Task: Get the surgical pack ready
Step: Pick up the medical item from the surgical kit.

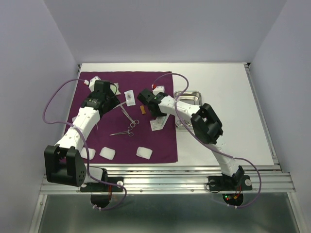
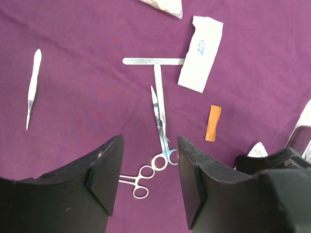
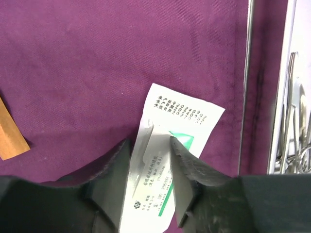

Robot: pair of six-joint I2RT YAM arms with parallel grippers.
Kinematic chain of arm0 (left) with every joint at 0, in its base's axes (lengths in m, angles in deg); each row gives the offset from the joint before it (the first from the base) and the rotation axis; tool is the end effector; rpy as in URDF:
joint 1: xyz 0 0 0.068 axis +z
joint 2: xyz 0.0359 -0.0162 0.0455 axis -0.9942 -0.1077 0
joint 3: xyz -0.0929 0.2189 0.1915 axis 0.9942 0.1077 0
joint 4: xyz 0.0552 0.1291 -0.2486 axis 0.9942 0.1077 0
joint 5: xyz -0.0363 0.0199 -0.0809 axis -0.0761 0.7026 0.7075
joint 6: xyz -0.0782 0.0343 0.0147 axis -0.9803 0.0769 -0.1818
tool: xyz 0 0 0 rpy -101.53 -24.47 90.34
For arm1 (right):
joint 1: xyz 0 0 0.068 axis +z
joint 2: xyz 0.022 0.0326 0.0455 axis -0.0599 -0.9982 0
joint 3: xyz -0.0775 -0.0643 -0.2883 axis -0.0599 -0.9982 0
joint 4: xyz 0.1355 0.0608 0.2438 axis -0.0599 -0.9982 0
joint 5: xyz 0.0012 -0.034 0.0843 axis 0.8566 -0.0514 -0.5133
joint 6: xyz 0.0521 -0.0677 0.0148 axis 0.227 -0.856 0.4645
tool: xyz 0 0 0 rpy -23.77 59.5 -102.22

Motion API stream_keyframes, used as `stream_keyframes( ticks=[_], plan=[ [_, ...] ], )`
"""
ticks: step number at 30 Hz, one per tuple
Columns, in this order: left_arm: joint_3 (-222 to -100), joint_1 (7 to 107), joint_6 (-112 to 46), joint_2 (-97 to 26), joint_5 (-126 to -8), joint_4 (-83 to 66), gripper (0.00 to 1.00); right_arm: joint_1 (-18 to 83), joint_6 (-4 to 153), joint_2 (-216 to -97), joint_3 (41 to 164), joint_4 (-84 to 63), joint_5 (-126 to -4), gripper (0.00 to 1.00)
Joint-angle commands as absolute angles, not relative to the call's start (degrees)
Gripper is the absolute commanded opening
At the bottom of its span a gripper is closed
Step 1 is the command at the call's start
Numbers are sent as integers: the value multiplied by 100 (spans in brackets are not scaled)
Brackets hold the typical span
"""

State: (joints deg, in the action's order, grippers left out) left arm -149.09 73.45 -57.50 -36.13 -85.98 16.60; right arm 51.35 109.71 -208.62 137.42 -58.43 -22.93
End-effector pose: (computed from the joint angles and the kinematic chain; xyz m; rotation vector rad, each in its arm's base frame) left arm 0.3392 -0.0474 0.2935 -0.6043 2.1585 -0.2310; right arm 0.3951 0.3730 0.1559 -0.0015 2.4792 -0.2419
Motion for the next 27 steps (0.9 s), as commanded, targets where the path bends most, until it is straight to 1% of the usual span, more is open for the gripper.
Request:
stream_keyframes(
  ticks=[1,5,6,8,9,11,12,17,23,27],
  plan=[
    [-14832,7371,-5643,-3393,-8599,1548,58,5125,11056,-20614,13574,-5639,-2216,38],
    [-14832,7371,-5643,-3393,-8590,1548,58,5125,10994,-20403,13415,-5454,-2225,28],
    [-14823,7371,-5643,-3393,-8590,1539,58,5125,10994,-20393,13415,-5463,-2217,23],
    [-14841,7371,-5652,-3393,-8590,1548,58,5125,10976,-20376,13415,-5472,-2208,18],
    [-14841,7371,-5652,-3393,-8590,1548,58,5125,10968,-20376,13415,-5480,-2208,13],
    [-14832,7371,-5652,-3384,-8590,1548,58,5125,10941,-20358,13397,-5463,-2252,6],
    [-14832,7371,-5652,-3384,-8590,1548,58,5125,10933,-20332,13388,-5454,-2252,1],
    [-14832,7371,-5669,-3384,-8599,1557,58,5125,10827,-20042,13195,-5218,-2243,1],
    [-14850,7371,-5670,-3384,-8599,1557,58,5125,10546,-19261,12686,-4620,-2041,1],
    [-14876,7371,-5670,-3402,-8590,1557,58,5125,10274,-18970,12667,-4522,-1909,1]
  ],
)
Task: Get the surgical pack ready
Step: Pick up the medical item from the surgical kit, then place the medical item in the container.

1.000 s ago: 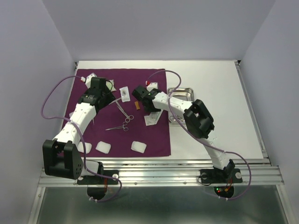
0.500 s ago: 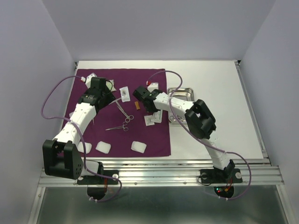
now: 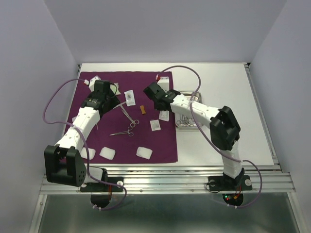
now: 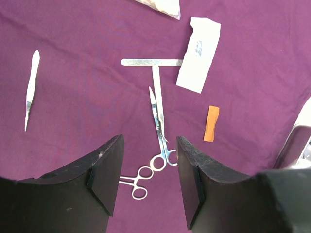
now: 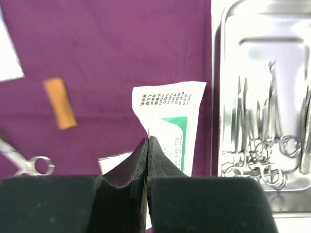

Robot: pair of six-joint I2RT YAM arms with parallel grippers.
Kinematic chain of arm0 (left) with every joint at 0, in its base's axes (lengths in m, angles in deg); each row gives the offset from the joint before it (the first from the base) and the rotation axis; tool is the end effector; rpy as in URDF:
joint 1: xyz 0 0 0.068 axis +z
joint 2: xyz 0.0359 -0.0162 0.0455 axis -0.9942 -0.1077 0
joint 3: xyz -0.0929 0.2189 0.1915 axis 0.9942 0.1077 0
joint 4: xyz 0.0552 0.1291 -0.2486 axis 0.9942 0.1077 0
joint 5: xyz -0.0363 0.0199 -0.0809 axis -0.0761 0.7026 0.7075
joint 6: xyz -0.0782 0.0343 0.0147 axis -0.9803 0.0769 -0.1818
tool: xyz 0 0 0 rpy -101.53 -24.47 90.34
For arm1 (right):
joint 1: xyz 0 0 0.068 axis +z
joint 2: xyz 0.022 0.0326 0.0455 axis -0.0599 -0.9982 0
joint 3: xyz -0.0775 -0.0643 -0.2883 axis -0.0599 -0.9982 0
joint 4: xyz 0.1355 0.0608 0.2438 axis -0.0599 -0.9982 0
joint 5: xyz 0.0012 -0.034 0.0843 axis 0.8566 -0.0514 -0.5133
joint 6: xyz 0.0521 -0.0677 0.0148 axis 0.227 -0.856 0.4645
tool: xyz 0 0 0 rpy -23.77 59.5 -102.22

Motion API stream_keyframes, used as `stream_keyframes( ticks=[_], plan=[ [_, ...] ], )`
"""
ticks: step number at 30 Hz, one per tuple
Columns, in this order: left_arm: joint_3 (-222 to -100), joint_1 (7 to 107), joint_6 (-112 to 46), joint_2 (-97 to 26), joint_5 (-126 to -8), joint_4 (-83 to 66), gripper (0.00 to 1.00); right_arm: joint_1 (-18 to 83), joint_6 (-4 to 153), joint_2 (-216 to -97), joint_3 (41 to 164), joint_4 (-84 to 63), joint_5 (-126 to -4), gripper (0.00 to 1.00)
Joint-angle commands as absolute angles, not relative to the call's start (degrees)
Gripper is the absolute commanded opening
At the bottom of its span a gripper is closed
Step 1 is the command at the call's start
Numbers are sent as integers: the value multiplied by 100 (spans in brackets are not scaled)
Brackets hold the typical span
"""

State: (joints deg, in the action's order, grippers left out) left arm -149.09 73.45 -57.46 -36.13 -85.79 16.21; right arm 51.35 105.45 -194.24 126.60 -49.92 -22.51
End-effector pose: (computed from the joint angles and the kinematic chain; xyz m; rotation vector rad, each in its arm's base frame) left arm 0.3398 -0.0477 0.2942 -0.6011 2.1535 -0.2372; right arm 0.3738 0.3488 0.2291 -0.0061 2.3485 -0.0889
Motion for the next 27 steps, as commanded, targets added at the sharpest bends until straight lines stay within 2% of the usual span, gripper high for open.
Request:
stream_keyframes(
  ticks=[1,10,20,27],
  plan=[
    [-14885,7371,-5670,-3410,-8590,1565,58,5125,10247,-18926,12668,-4523,-1857,1],
    [-14937,7371,-5652,-3384,-8608,1610,58,4599,10089,-18758,12633,-4680,-1382,1],
    [-14999,7371,-5661,-3463,-8537,1592,58,3184,11117,-19004,12623,-5050,-2374,1],
    [-14999,7371,-5652,-3507,-8546,1592,57,2813,11749,-19462,13107,-5313,-2867,1]
  ],
)
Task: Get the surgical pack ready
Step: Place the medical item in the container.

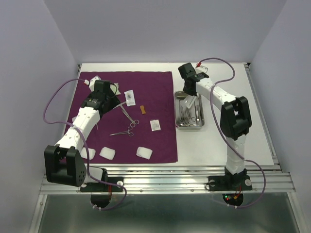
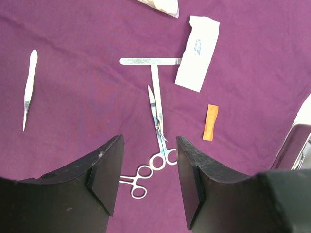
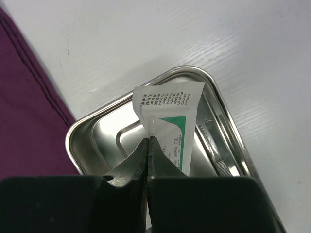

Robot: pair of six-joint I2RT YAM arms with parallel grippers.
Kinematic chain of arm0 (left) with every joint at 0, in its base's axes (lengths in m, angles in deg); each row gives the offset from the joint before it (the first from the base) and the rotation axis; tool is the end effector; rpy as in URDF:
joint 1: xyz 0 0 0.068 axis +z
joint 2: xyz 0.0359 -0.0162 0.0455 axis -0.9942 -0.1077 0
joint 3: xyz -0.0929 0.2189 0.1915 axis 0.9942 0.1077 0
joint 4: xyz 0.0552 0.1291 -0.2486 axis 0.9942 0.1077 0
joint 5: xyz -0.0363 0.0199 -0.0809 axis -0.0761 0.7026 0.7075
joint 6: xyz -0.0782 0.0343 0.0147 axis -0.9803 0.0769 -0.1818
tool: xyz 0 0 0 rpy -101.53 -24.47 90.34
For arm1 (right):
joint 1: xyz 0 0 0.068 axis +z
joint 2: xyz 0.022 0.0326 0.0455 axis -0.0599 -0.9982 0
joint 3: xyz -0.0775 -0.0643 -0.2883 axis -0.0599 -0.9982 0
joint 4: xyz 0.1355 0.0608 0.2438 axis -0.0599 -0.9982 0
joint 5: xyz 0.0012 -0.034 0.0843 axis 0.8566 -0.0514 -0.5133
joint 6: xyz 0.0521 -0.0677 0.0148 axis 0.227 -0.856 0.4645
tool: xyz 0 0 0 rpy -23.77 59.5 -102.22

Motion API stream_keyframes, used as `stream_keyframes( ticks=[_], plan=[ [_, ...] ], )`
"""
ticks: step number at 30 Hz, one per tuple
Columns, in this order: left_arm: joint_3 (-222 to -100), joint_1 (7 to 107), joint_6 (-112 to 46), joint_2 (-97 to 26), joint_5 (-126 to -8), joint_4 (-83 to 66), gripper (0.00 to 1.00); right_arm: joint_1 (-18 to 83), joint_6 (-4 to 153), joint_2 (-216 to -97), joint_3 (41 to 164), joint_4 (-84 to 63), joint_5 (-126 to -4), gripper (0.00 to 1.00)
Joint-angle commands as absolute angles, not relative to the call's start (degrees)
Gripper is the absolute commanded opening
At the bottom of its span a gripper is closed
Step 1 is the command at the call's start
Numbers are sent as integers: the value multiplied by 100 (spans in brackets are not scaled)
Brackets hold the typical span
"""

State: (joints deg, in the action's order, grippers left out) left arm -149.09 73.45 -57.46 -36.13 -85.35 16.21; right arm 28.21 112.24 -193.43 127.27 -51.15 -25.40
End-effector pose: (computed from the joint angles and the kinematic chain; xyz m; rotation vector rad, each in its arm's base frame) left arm 0.3398 -0.0483 0.2942 -0.5976 2.1565 -0.2453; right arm 0.4782 0.1761 0.2368 0.5935 2.3096 -0.1743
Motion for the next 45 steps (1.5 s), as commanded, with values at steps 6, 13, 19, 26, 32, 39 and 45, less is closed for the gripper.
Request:
stream_keyframes(
  ticks=[6,13,19,26,32,39,45],
  plan=[
    [-14999,7371,-5643,-3507,-8590,1601,58,2813,12461,-19926,13739,-5858,-2858,1],
    [-14964,7371,-5608,-3481,-8651,1636,58,2638,13514,-20288,14232,-6394,-3157,1],
    [-14946,7371,-5591,-3472,-8695,1645,57,2637,14272,-20508,14549,-7115,-3043,1],
    [-14937,7371,-5547,-3437,-8748,1671,57,2585,14913,-20463,14197,-7097,-3025,1],
    [-14937,7371,-5520,-3367,-8783,1680,57,2532,15072,-20604,14162,-7089,-3157,11],
    [-14929,7362,-5503,-3332,-8836,1724,57,2532,15090,-20508,14153,-7063,-2859,41],
    [-14911,7371,-5503,-3331,-8819,1697,57,2532,14607,-20446,14162,-6738,-2981,56]
  ],
)
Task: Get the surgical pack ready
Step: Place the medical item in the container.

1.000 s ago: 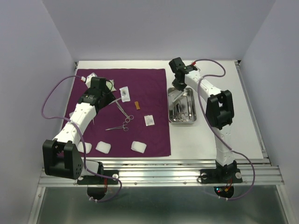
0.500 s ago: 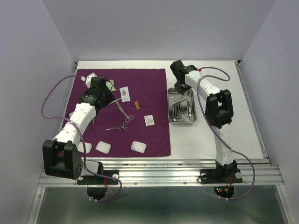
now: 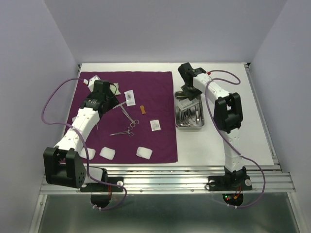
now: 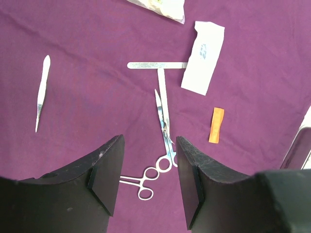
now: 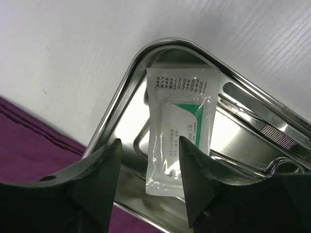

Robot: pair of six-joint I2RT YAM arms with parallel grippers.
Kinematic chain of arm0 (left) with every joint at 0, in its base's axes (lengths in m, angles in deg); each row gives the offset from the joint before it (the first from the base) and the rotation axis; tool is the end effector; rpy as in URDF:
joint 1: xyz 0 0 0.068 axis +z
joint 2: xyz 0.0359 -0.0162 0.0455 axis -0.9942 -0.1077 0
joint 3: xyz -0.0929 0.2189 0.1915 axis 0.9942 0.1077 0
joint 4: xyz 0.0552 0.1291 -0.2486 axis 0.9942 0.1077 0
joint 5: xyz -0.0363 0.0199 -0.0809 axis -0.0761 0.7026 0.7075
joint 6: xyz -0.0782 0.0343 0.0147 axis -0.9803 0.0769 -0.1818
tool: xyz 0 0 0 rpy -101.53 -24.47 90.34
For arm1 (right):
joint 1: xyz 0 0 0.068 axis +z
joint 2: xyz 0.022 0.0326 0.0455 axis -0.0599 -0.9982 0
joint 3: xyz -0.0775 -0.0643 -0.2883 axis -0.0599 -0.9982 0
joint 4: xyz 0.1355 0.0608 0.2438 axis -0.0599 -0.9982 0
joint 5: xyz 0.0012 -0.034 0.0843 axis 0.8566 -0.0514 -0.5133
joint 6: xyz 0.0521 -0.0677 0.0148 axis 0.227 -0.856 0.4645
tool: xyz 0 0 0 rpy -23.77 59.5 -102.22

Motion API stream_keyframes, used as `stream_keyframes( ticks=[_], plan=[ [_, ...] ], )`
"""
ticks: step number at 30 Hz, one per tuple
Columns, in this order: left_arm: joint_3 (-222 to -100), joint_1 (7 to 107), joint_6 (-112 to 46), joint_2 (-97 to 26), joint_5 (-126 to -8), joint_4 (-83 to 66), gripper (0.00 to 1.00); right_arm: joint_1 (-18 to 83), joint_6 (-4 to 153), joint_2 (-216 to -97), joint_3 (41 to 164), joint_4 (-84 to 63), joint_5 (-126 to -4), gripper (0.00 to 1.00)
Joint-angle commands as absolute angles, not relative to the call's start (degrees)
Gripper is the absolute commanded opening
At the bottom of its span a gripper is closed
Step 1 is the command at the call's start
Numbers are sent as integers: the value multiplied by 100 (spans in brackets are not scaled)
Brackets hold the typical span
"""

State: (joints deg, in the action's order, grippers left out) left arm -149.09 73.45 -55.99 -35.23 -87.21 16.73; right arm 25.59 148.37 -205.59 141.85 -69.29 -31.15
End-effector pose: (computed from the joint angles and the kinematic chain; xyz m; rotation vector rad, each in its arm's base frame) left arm 0.3362 -0.0452 0.2984 -0.5839 2.1444 -0.1998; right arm 0.5011 0.1676 0.1943 1.3474 2.2410 -0.0903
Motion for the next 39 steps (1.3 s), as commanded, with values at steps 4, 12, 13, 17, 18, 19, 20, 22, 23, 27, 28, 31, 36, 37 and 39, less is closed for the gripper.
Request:
stream_keyframes(
  ticks=[4,12,13,17,18,19,20,22,23,27,28,31,36,37,39],
  plan=[
    [-14902,7371,-5503,-3314,-8810,1697,57,2532,13896,-20315,13952,-6273,-3148,56],
    [-14946,7371,-5520,-3323,-8783,1680,57,2532,12489,-18672,11336,-4182,-3297,57],
    [-14955,7371,-5520,-3331,-8766,1662,57,2532,12323,-18514,11105,-3945,-3402,57],
    [-14929,7371,-5546,-3358,-8731,1627,57,2532,11900,-18056,10348,-3171,-3631,75],
    [-14929,7371,-5564,-3367,-8713,1610,57,2532,11856,-18029,10269,-3082,-3701,75],
    [-14937,7371,-5564,-3367,-8669,1601,57,2532,11803,-18012,10190,-3012,-3841,77],
    [-14946,7371,-5564,-3375,-8652,1601,57,2532,11716,-18020,10172,-2906,-3912,77],
    [-14946,7371,-5573,-3367,-8651,1609,57,2532,11680,-18029,10137,-2818,-4166,83],
    [-14964,7371,-5573,-3358,-8660,1610,57,2532,11610,-18029,10058,-2609,-4298,84],
    [-14973,7371,-5564,-3340,-8695,1645,57,2532,11565,-18038,9925,-2150,-4958,90],
    [-14981,7371,-5564,-3340,-8695,1653,57,2532,11565,-18055,9925,-2097,-5133,91],
    [-14964,7371,-5564,-3340,-8695,1645,57,2532,11548,-18178,9987,-2009,-5354,91],
    [-14920,7371,-5564,-3340,-8695,1610,57,2532,11626,-18310,10031,-1983,-5539,92],
    [-14902,7371,-5564,-3340,-8695,1610,57,2532,11670,-18319,10013,-1983,-5574,92],
    [-14893,7371,-5555,-3349,-8695,1610,57,2532,11706,-18319,9987,-1991,-5574,93]
  ],
)
